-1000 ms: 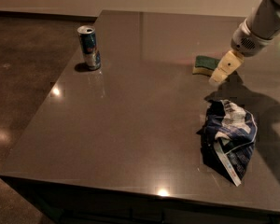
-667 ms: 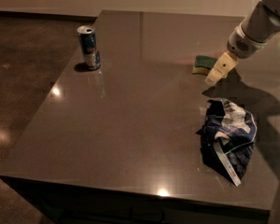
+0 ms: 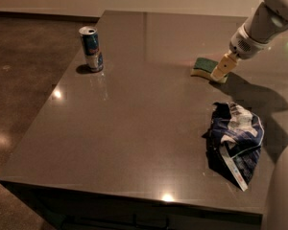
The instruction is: Move sponge near redbull can
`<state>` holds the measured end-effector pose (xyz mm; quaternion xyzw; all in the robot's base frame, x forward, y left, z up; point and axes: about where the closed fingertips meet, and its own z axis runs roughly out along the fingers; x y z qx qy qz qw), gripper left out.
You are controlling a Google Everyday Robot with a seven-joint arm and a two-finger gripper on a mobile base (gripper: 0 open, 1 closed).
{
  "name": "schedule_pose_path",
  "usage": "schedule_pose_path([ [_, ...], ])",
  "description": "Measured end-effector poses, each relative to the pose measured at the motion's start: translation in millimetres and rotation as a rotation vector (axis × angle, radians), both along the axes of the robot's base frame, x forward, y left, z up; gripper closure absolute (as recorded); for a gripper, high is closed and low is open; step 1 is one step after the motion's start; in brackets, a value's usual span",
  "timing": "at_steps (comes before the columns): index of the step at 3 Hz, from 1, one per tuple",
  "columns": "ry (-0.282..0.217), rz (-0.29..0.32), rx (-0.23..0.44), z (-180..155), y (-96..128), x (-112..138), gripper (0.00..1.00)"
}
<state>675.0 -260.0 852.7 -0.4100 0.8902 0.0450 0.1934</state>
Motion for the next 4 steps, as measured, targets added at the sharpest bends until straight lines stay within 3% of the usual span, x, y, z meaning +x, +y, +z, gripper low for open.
schedule_pose_path([
  [1,0.0,0.012,0.019,5,9,1,0.68],
  [2,-0.006,0.081,0.055,18,44,0,0.92],
  [3,-0.017,0.203,0.092,30,106,-1,1.0],
  [4,-0.016,0.287,0.097,31,148,-1,1.0],
])
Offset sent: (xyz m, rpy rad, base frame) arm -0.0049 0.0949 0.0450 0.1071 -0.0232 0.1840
